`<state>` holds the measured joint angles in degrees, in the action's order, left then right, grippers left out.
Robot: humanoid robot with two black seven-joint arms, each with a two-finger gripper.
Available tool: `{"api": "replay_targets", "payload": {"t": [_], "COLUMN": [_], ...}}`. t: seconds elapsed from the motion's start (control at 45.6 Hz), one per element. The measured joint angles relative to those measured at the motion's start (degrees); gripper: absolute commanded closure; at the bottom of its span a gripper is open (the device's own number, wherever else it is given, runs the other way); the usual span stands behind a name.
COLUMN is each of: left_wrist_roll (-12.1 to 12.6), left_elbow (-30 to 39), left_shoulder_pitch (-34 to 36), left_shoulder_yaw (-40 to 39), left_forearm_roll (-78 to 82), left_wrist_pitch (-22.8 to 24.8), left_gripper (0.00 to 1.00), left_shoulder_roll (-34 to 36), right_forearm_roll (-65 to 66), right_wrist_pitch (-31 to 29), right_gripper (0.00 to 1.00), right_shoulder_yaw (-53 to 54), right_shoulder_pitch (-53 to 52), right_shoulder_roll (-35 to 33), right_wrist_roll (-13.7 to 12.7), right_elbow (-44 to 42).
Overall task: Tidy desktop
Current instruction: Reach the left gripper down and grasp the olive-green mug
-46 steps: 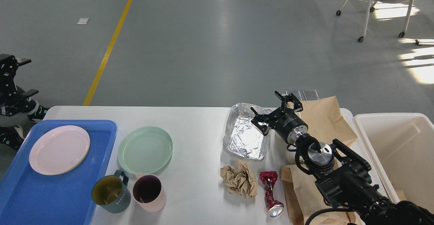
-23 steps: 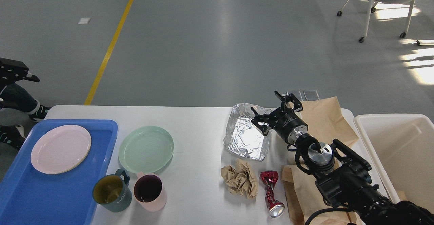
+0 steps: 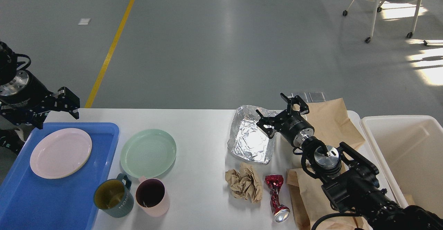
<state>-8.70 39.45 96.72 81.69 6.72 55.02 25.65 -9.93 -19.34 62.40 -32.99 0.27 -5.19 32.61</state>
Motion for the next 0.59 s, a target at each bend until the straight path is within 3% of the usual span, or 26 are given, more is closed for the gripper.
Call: {"api": "replay_targets", "payload": {"t": [0.241,0.592], "left_wrist_roll": [0.00,-0.08], "left_elbow": [10.17,11.47], "left_shoulder_pitch": [1.77,-3.71], "left_shoulder_yaw": [2.03,3.36], "left_forearm_roll": [4.27,4.82], "left_wrist_pitch": [-0.02,-0.02], "left_gripper": [0.04,0.03], "left_shoulder_roll": [-5.02,-10.19], "right_forearm_roll": [0.00,0.01], "right_wrist_pitch": [0.00,0.00], "right_gripper": [0.00,0.00], "right_shoulder_yaw": [0.00,0.00], "right_shoulder_pitch": [0.00,-0.02], "right_shoulder_roll": [0.00,0.00], "right_wrist_roll": [0.00,0.00], "right_elbow": [0.00,0.00]}}
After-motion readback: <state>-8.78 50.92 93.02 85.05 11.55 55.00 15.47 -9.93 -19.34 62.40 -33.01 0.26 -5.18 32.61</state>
